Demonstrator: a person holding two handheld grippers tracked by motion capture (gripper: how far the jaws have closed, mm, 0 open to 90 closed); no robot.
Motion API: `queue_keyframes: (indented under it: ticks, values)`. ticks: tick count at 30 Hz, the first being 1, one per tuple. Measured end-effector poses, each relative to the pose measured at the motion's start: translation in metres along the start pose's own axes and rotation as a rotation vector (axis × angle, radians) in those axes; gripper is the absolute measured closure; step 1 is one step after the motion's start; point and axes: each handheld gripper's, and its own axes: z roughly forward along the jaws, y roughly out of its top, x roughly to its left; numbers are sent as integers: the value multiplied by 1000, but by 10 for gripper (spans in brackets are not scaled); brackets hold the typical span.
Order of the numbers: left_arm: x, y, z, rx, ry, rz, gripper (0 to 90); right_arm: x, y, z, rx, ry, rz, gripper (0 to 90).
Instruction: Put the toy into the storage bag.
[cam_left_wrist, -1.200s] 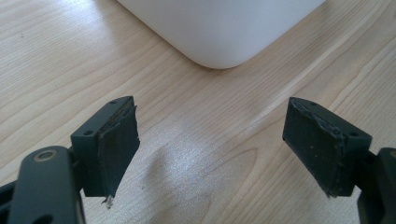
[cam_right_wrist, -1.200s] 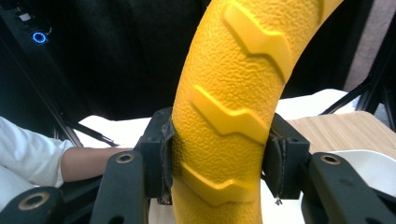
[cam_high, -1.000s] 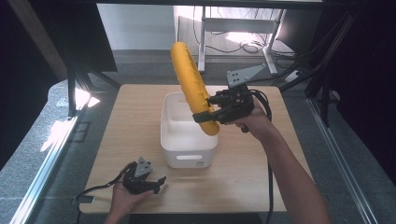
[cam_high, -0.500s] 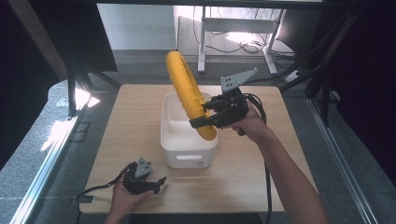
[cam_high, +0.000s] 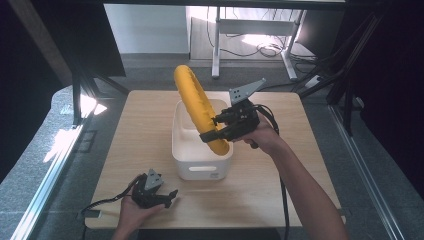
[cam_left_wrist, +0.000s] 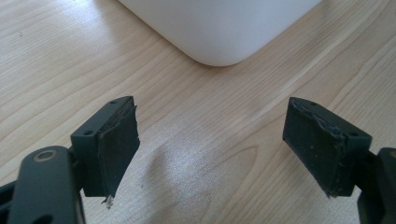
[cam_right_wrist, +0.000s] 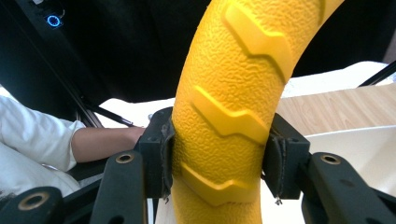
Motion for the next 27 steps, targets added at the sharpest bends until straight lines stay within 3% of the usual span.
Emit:
queue_keyframes:
  ticks: [16,27]
  values:
    - [0,0,0,4,0,4,186,-17,-19,15,18,24,40,503]
    - [-1,0,0,3,-3,2,186,-17,-23,14,15,1,17,489]
